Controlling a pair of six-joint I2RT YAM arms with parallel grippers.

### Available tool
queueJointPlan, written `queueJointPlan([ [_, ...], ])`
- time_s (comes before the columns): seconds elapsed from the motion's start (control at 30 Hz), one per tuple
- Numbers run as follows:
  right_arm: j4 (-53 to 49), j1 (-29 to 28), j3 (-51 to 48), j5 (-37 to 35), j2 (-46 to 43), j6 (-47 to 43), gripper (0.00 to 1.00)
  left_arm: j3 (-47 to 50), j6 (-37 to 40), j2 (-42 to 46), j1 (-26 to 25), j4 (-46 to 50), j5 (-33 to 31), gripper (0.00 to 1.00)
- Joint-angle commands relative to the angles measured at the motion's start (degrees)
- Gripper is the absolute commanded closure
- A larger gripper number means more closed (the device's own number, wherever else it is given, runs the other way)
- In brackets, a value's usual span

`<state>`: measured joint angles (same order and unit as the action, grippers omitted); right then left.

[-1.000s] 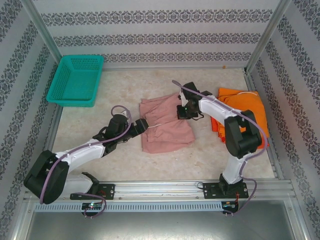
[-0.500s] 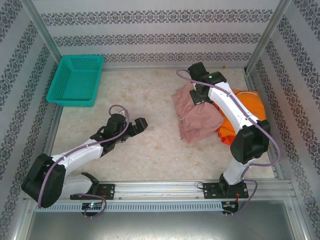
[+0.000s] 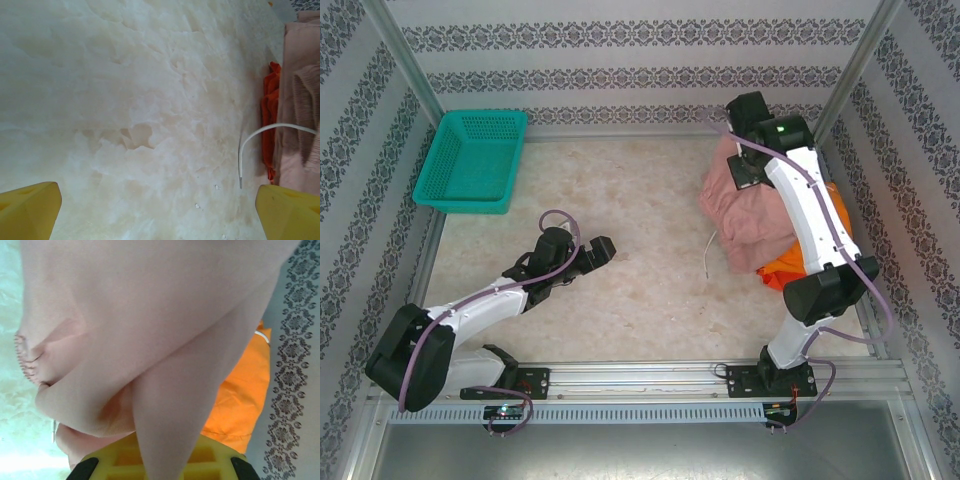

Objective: Fold and stack the shorts

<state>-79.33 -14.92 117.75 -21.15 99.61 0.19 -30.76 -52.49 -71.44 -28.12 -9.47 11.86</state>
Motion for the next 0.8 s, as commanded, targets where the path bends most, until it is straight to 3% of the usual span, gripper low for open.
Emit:
queueJointPlan([
  [0.0, -3.4, 2.4, 3.5, -0.9, -2.0, -0.4, 1.0, -0.3, -0.1, -0.6, 1.0, -2.4, 0.7, 0.0],
  [0.4, -3.1, 14.9, 4.8, 3.1, -0.1, -4.7, 1.0, -0.8, -0.1, -2.1, 1.7, -3.0, 2.0, 0.0],
  [0.77, 4.5, 22.9, 1.3, 3.1, 4.1, -11.2, 1.0, -2.0, 0.6, -3.5, 2.9, -2.2, 3.7, 0.0],
])
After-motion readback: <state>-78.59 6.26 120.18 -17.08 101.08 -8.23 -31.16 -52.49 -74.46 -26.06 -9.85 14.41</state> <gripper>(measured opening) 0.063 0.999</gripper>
